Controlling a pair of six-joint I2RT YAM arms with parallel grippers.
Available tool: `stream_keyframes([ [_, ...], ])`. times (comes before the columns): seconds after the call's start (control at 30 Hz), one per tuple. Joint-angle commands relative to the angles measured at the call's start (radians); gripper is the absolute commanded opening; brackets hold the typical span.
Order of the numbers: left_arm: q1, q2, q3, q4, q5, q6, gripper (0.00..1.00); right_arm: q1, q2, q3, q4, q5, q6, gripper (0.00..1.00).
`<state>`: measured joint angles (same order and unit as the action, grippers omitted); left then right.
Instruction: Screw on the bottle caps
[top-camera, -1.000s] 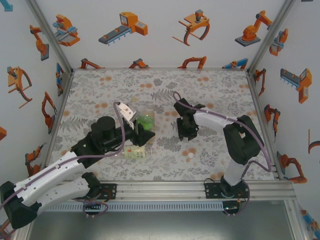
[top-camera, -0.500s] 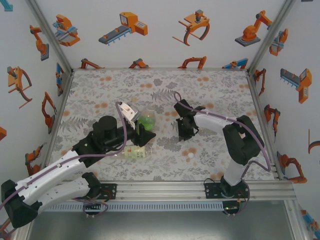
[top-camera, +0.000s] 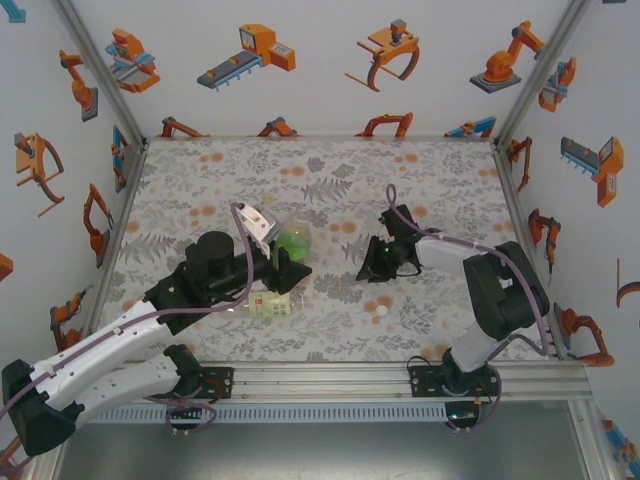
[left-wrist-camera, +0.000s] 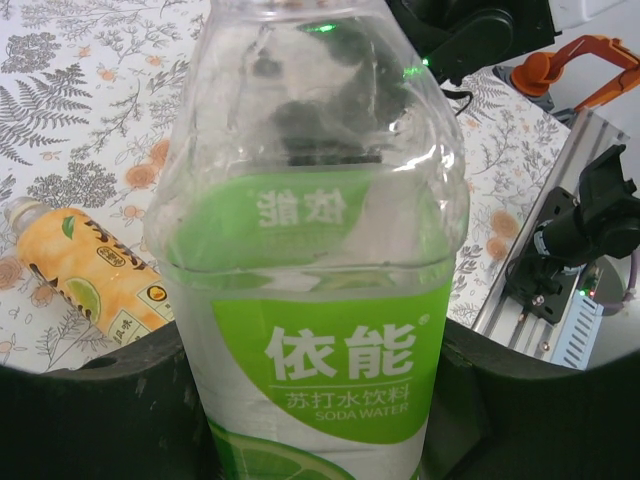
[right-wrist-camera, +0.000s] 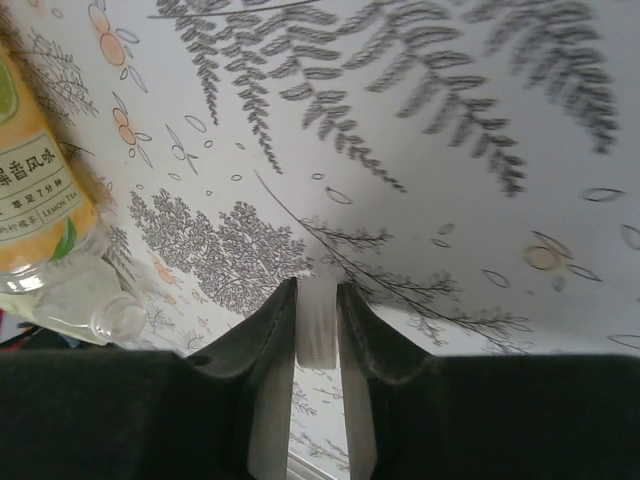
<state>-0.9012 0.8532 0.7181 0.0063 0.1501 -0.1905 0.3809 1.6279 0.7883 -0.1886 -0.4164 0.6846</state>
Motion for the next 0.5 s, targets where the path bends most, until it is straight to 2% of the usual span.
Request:
stream_keyframes([
  [0.0,0.007,-0.013,0.037,0.003,0.012,-0.016,0.0,-0.051,-0.022,-0.052,-0.001,-0.008,-0.007,0.31],
  [0.3,0.006,-0.013,0.027,0.007,0.012,-0.024,0.0,-0.063,-0.064,0.0,-0.131,0.079,-0.038,0.44],
  [0.47,0.006,-0.019,0.018,0.008,0.004,-0.026,0.0,-0.024,-0.068,0.085,-0.232,0.163,-0.073,0.5],
])
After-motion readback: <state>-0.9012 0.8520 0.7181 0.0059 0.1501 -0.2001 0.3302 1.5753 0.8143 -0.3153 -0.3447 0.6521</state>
